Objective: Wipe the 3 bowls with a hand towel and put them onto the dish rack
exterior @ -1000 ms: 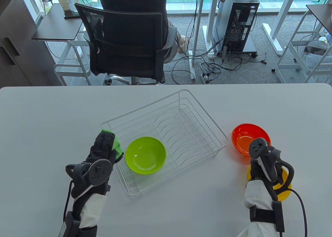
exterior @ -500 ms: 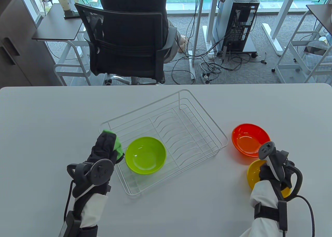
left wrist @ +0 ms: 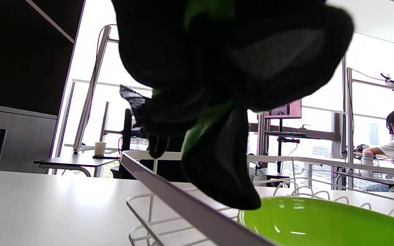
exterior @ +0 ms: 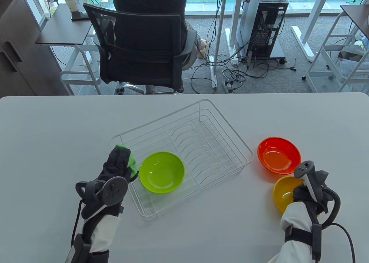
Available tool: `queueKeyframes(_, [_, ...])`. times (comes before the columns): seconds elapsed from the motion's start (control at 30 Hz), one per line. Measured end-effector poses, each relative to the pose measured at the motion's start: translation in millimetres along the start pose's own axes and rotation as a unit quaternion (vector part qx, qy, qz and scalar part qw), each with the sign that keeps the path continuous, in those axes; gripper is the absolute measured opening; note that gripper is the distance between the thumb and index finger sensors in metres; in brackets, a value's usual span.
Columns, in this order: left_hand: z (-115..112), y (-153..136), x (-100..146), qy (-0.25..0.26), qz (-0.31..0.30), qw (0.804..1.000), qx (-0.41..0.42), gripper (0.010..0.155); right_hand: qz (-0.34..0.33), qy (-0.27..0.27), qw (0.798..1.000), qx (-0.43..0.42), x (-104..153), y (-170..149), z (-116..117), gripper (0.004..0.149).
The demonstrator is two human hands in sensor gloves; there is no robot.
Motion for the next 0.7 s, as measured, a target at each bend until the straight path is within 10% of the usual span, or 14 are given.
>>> queueKeyframes(0.7, [-0.7, 0.4, -0.2, 0.001, -0.002, 1.000, 0.005, 0.062, -0.040, -0.028, 0.997, -0.056, 15.1, 16.4, -27.4, 0.040])
Point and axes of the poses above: the tracker on the back of each hand, its own y axis roughly to the thumb side, its own x axis roughly from the fingertips to the wrist, z = x × y, the point moved 1 cm from there along -x, roughly from the wrist to the fingertips, and after that the axes turned 5 degrees about -y, right-handed, at the moved point
